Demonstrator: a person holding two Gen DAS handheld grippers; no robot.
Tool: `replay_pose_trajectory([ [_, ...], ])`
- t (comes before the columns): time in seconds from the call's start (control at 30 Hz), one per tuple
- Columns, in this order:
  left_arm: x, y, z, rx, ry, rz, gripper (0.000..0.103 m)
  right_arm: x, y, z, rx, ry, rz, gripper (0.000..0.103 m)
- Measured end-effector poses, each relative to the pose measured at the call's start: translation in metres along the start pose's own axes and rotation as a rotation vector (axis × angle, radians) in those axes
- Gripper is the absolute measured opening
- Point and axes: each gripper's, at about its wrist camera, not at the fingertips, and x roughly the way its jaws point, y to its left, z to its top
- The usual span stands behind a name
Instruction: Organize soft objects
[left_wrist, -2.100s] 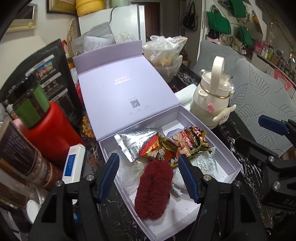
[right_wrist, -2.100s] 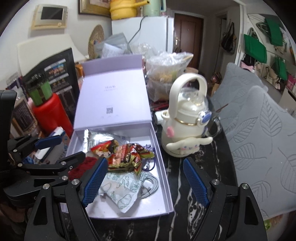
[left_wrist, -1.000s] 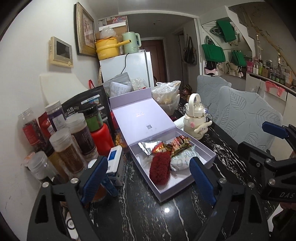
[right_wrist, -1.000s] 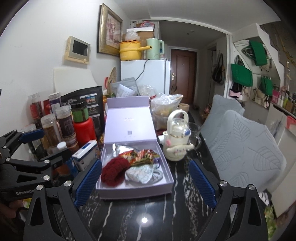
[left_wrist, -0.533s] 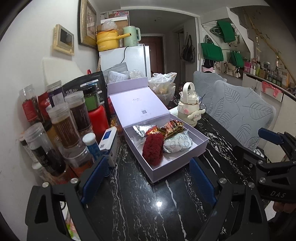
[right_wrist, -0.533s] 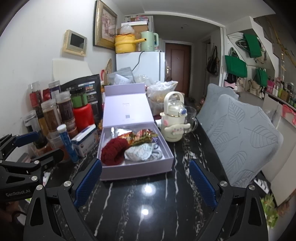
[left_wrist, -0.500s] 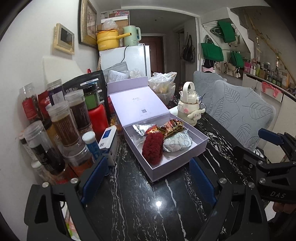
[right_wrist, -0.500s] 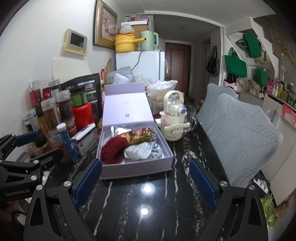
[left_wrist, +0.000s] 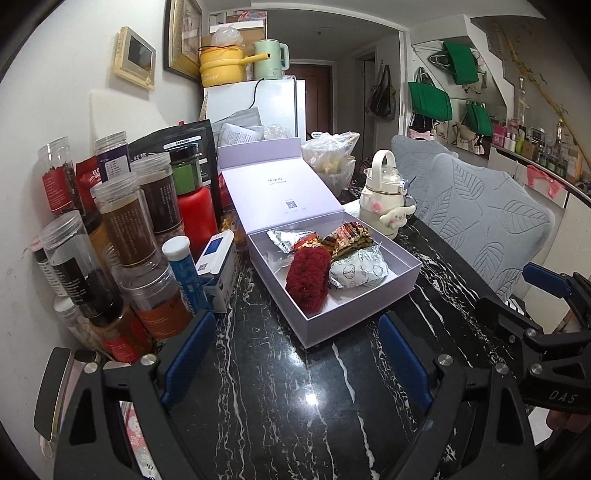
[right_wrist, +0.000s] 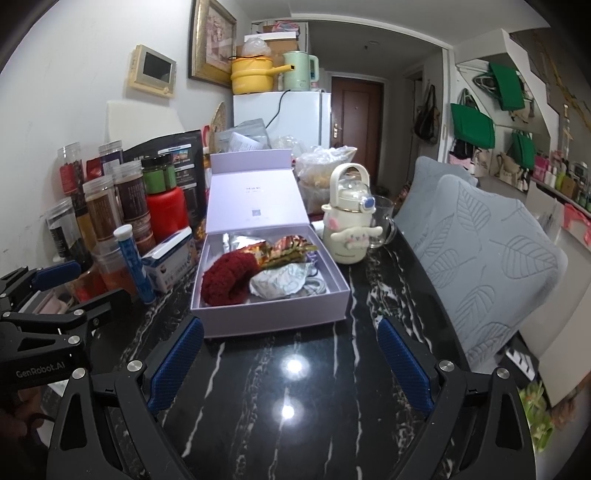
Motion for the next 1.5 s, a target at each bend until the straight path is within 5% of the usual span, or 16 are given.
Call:
replay_pose_trajectory([
  [1.5, 0.0039, 0.0029, -0.0072, 0.007, 0.027, -0.003, 0.091, 0.0054, -0.0019, -0.0057, -0.013, 0.032, -0.017, 0.096],
])
